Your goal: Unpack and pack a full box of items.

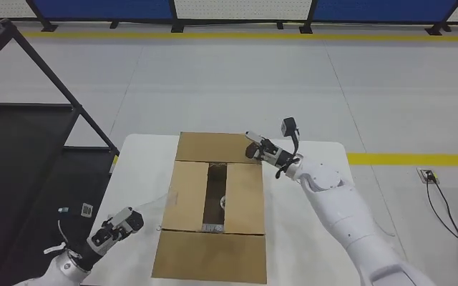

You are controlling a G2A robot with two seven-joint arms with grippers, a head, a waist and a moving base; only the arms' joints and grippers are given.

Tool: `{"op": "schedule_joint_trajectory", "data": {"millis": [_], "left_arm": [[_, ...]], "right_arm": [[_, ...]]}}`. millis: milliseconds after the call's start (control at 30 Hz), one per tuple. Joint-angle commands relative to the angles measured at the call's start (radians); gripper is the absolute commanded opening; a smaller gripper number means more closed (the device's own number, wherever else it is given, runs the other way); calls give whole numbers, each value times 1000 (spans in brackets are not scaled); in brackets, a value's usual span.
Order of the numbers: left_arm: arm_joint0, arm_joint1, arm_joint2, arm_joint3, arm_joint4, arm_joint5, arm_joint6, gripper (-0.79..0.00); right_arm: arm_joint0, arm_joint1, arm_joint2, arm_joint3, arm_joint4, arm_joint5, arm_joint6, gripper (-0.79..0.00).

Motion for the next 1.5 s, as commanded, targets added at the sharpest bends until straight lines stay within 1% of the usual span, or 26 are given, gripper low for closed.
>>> {"op": "schedule_joint_trajectory", "data": {"millis": [0,67,100,133,400,467,600,667,767,867,933,1167,1233,1467], "left_arm": [[-28,2,-10,-11,23,40,27,0],[-62,4,-2,-20,48,102,38,0],[-81,6,11,-19,34,149,9,0],[-88,6,17,-17,25,168,-10,0],[-88,6,17,-17,25,168,-10,0],[-101,3,31,8,-11,197,19,0],[-172,2,79,30,58,227,76,0],[-220,0,106,47,76,253,99,0],[-305,-1,145,87,131,291,138,0],[-384,-2,190,146,196,328,169,0],[-420,-4,225,178,215,372,155,0],[-418,-4,227,178,215,372,158,0],[-420,-7,249,190,217,376,165,0],[-542,-27,380,292,234,361,155,0]], "right_arm": [[-24,14,30,-28,21,-15,49,0],[-52,25,54,-61,38,-16,81,0],[-63,31,67,-72,34,-1,65,0],[-63,31,67,-72,34,-1,65,0],[-63,31,67,-72,34,-1,65,0],[-82,33,72,-92,34,9,40,0],[-119,42,105,-136,58,4,27,0],[-137,48,123,-154,66,-2,27,0],[-165,57,147,-183,69,-5,25,0],[-194,68,172,-209,64,-4,25,0],[-217,74,187,-230,64,-2,19,0],[-283,95,240,-292,56,22,6,0],[-296,98,248,-305,55,34,4,0],[-314,110,263,-325,34,89,21,0]]}}
